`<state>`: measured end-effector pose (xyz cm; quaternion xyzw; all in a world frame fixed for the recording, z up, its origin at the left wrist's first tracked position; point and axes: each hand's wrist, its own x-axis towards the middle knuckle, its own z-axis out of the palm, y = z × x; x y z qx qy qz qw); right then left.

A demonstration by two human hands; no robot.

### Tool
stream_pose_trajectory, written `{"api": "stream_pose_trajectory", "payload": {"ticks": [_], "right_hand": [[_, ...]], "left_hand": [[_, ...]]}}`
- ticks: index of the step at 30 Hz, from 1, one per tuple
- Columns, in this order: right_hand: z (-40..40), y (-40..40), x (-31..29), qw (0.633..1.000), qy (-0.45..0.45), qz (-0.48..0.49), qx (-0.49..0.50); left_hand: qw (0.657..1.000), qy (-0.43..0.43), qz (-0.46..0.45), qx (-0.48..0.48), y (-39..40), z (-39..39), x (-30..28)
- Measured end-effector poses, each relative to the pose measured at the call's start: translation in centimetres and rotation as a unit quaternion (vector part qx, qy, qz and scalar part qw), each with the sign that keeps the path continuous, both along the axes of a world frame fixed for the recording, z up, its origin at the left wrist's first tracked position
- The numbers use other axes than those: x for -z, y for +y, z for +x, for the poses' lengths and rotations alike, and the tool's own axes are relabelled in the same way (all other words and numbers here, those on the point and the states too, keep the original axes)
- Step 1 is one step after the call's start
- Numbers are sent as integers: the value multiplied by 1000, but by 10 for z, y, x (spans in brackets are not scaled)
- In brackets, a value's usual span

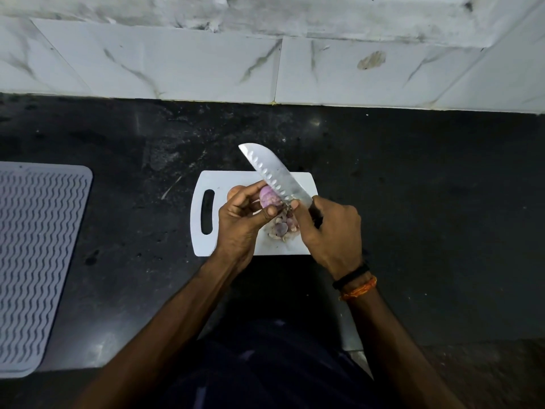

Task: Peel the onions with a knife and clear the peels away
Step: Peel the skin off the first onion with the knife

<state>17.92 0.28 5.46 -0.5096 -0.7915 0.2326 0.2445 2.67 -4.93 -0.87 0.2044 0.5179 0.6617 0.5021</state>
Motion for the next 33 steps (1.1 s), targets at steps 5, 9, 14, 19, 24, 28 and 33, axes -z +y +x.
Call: {"api": "stream_pose_trajectory", "payload": {"ticks": [5, 9, 14, 19, 24, 28, 33], "right_hand": [[-3, 1, 0, 999, -39, 3, 13], [-4, 1, 1, 999, -40, 7, 5], [-6, -3, 5, 999, -45, -13, -22], [-2, -1, 1, 999, 38, -13, 11], [-3, -2, 5, 999, 14, -34, 2], [-5, -4, 6, 999, 17, -48, 10], [-15, -5, -2, 998, -30, -36, 51]], "left_hand": [[1000, 3, 8, 2, -1, 1, 1], [1000, 15, 2, 0, -1, 1, 4], [999, 44, -3, -13, 1, 2, 5], [996, 89, 1, -14, -1, -1, 5], [997, 78, 8, -19, -4, -2, 4], [993, 112, 0, -23, -5, -1, 0], [985, 170, 0, -34, -6, -1, -6]]}}
